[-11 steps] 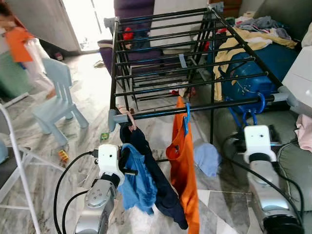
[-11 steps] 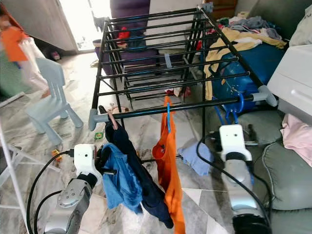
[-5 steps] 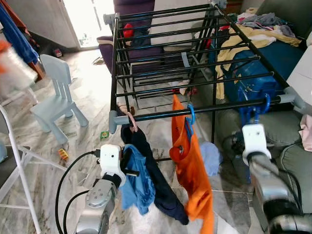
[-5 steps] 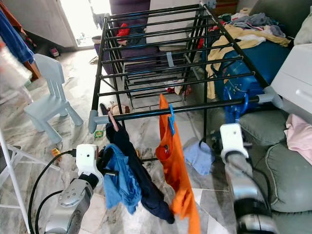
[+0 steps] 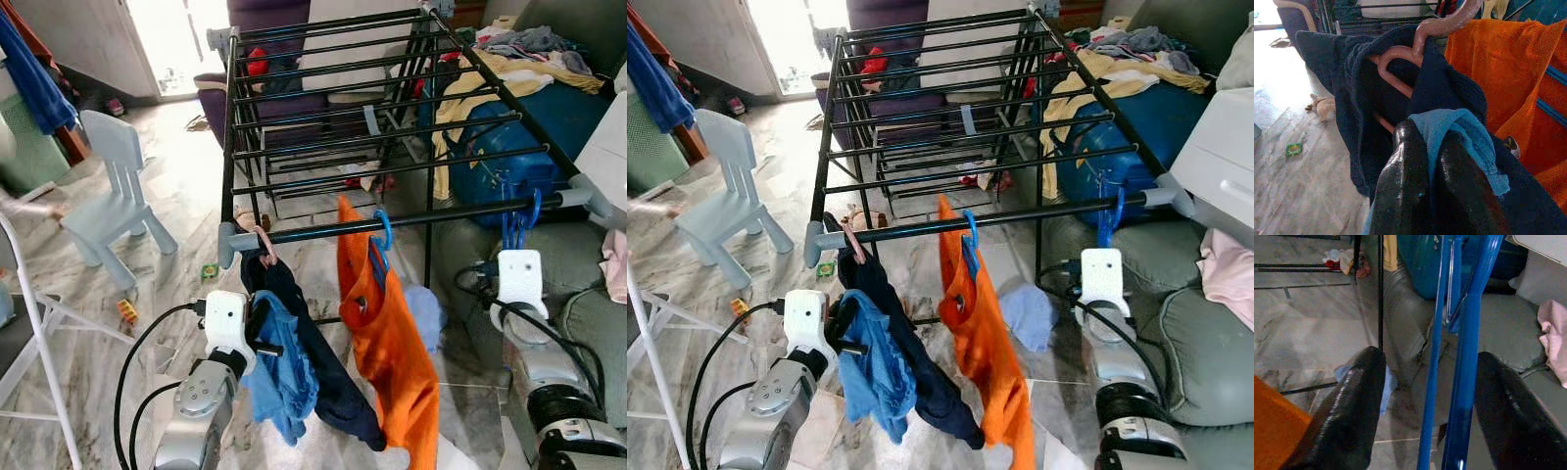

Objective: Hang hanger

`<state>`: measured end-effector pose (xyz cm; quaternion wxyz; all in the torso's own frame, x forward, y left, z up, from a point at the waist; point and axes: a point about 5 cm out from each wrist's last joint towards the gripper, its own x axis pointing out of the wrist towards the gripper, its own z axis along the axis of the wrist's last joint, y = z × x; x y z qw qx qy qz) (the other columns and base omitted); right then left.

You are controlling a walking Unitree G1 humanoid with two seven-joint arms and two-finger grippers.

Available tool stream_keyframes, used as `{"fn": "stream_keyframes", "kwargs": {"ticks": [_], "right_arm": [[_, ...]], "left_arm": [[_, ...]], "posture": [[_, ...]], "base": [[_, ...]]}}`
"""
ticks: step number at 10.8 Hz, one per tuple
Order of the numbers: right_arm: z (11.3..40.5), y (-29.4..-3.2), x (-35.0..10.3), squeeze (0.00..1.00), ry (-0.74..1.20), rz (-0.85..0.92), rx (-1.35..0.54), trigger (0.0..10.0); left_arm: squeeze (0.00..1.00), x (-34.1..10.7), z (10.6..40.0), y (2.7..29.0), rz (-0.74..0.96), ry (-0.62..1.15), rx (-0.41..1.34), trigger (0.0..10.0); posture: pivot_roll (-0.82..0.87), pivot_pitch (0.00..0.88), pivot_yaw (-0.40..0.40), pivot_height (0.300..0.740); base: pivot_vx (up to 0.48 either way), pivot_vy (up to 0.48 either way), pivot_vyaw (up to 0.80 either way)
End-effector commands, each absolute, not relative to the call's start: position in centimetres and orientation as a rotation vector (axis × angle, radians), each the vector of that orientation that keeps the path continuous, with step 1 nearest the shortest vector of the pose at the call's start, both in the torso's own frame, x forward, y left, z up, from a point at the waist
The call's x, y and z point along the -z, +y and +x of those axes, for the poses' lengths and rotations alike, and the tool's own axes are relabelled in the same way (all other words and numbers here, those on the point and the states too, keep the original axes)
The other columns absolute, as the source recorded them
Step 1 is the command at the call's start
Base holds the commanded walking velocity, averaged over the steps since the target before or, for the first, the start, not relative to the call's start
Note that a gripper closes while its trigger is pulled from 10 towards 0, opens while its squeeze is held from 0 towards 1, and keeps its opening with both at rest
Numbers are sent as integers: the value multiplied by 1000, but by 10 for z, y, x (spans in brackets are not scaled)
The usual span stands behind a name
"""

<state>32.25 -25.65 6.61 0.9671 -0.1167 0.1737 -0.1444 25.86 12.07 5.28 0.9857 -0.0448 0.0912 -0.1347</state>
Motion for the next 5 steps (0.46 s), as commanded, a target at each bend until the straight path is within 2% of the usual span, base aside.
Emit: {"fn": "stream_keyframes", "kwargs": {"ticks": [1, 5], "right_arm": [[327, -253, -70, 0, 332, -212, 302, 0], [326, -255, -69, 0, 323, -213, 308, 0]], "left_arm": [[0, -55, 262, 121, -72, 180, 287, 10000], [0, -55, 262, 120, -66, 179, 294, 10000]], "posture": [[-117, 0, 107, 740], [-115, 0, 106, 740]], "base": [[0, 0, 0], [0, 0, 0]]}}
